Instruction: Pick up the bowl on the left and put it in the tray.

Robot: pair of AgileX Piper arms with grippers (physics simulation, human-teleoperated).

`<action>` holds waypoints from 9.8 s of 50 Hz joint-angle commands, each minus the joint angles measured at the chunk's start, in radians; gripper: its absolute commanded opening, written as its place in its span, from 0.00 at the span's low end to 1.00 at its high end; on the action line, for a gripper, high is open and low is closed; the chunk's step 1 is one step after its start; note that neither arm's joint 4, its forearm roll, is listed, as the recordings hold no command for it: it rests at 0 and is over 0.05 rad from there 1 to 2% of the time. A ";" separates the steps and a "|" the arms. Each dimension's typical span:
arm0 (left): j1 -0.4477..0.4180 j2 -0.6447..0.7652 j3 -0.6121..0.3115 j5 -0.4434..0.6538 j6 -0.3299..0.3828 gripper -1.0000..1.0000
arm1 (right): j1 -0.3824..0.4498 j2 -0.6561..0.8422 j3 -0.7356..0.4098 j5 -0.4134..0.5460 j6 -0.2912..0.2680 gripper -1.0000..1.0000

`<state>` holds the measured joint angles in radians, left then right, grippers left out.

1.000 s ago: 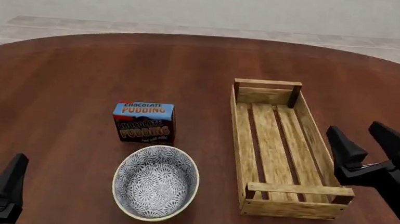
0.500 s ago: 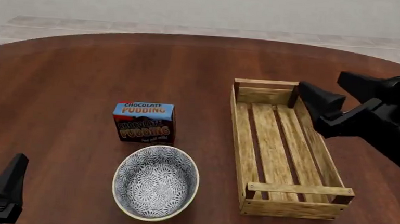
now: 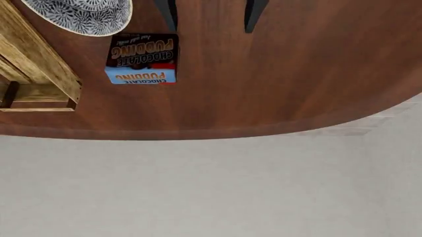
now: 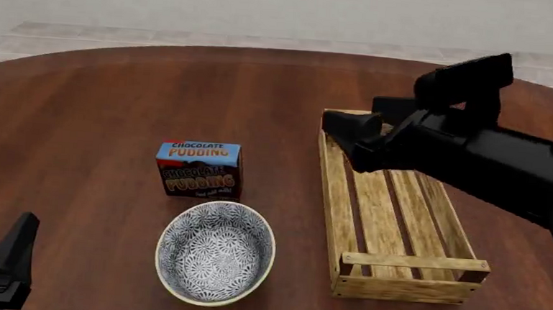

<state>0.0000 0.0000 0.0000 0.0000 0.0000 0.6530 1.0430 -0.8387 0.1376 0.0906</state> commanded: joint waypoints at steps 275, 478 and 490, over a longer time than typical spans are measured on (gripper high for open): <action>0.000 0.000 0.000 0.000 0.000 1.00 | 0.224 0.322 0.018 -0.214 0.084 0.00; 0.000 0.000 0.000 0.000 0.000 1.00 | -0.461 0.179 0.226 -0.360 0.345 0.00; 0.000 0.000 0.000 0.000 0.000 1.00 | -0.485 0.203 0.238 -0.381 0.354 0.00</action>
<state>0.0000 0.0000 0.0000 0.0000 0.0000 0.1928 1.2312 -0.6056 -0.2263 0.4315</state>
